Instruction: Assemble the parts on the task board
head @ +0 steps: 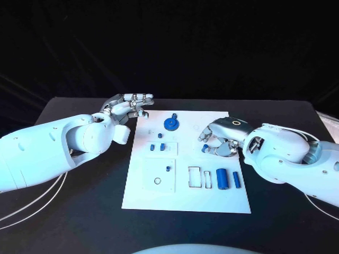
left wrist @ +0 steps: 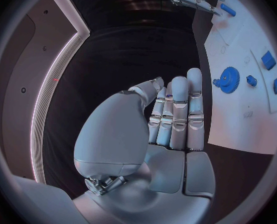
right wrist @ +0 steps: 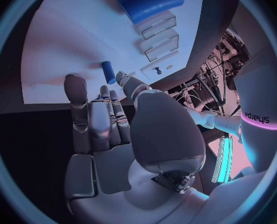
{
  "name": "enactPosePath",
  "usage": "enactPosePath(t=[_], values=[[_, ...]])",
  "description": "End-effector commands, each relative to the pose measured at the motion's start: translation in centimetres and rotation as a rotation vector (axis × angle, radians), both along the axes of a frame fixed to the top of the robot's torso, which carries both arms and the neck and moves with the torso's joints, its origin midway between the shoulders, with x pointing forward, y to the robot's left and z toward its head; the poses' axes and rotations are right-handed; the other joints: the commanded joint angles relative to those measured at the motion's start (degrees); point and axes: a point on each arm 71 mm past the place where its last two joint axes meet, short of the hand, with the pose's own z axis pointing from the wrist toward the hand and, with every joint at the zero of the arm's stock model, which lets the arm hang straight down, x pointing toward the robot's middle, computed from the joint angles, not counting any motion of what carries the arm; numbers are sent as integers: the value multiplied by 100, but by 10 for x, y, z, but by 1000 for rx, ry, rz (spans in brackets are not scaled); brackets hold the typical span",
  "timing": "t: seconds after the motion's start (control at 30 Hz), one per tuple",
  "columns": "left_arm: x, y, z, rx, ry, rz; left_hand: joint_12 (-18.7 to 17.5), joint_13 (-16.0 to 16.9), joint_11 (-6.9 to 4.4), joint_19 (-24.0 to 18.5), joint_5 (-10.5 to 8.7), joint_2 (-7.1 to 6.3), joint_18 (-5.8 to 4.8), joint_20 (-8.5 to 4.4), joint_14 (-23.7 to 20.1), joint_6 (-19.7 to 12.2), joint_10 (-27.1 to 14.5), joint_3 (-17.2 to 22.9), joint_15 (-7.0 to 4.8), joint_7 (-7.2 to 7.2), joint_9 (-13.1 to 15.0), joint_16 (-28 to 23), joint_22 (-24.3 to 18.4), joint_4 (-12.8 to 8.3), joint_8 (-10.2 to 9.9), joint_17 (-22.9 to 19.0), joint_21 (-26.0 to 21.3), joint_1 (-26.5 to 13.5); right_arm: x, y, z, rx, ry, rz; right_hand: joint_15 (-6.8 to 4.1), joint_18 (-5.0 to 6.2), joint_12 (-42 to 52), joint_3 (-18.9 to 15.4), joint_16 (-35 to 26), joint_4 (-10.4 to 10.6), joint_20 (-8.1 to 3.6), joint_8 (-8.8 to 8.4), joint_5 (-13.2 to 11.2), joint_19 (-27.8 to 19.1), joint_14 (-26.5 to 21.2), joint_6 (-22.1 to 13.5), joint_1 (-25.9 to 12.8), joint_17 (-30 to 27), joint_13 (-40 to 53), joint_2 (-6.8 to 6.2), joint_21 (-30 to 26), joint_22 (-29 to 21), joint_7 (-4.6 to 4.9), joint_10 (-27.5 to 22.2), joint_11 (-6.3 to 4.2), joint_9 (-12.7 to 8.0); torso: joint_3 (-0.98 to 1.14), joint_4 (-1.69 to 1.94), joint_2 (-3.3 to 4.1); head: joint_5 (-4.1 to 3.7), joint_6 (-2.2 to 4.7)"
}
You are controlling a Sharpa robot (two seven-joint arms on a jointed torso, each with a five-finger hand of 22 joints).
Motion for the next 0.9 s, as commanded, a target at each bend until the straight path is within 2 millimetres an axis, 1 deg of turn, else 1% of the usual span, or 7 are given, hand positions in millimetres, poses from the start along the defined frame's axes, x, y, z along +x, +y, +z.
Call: enactPosePath(t=[0.03,0.13,0.23,0.5,0.77,0.87,0.9], values=[[0,-3,1,-14,-4,-21,27,7,-14,-29,7,31,64,-6,-50,-34,-43,-27,-8,7,-8,-36,-10,6,24,-5,-36,-45,1,1,-4,-55,12,-2,-54,10,66,8,-7,31,-16,55,22,70,113,118,3,0,3,90,5,31,-12,118,-19,15,-2,-7,2,4,-11],[-1,-3,1,-14,-4,-22,27,7,-14,-29,7,31,64,-6,-50,-34,-43,-27,-8,7,-8,-36,-10,6,24,-5,-36,-45,2,1,-5,-68,6,-5,-77,2,105,69,18,42,-35,88,-21,103,123,237,27,25,-4,146,36,78,-27,236,-46,29,1,-5,3,1,-17],[0,-3,1,-14,-4,-21,27,7,-14,-29,7,31,64,-6,-50,-34,-43,-27,-8,7,-8,-36,-10,6,24,-5,-36,-45,2,2,-6,-77,1,-7,-94,-5,121,119,44,49,-52,108,-70,129,133,317,40,51,-9,174,64,121,-39,316,-67,36,1,-1,1,0,-24],[0,-3,1,-14,-3,-21,27,7,-14,-29,7,31,64,-6,-50,-34,-43,-27,-8,7,-8,-36,-10,6,24,-5,-36,-45,3,3,-7,-82,-1,-7,-105,-13,118,169,66,60,-66,117,-100,152,141,376,43,72,-14,193,89,160,-46,372,-79,39,1,-3,-1,5,-29],[0,-3,0,-14,-2,-24,40,9,-15,-28,4,40,65,-5,-53,-32,-45,-35,-7,6,-7,-35,-15,2,30,-12,-43,-44,4,4,-8,-76,1,-4,-125,-25,127,271,114,98,-83,136,-159,186,157,480,41,118,-9,256,133,226,-68,506,-110,47,3,-8,0,11,-44],[0,-3,0,-14,-2,-24,40,9,-15,-28,4,40,65,-5,-53,-32,-45,-35,-7,6,-7,-35,-15,2,30,-12,-43,-44,4,5,-8,-69,-3,-4,-148,-34,145,338,153,101,-98,171,-228,215,168,571,69,160,0,306,176,292,-88,610,-137,62,5,-5,2,6,-50],[0,-3,0,-14,-2,-24,40,9,-15,-28,4,40,65,-5,-53,-32,-45,-35,-7,6,-7,-35,-15,2,30,-12,-43,-44,4,5,-8,-65,-6,-5,-166,-43,161,382,184,91,-109,194,-314,238,177,622,101,194,7,342,211,348,-100,677,-154,72,5,-5,2,4,-52]])
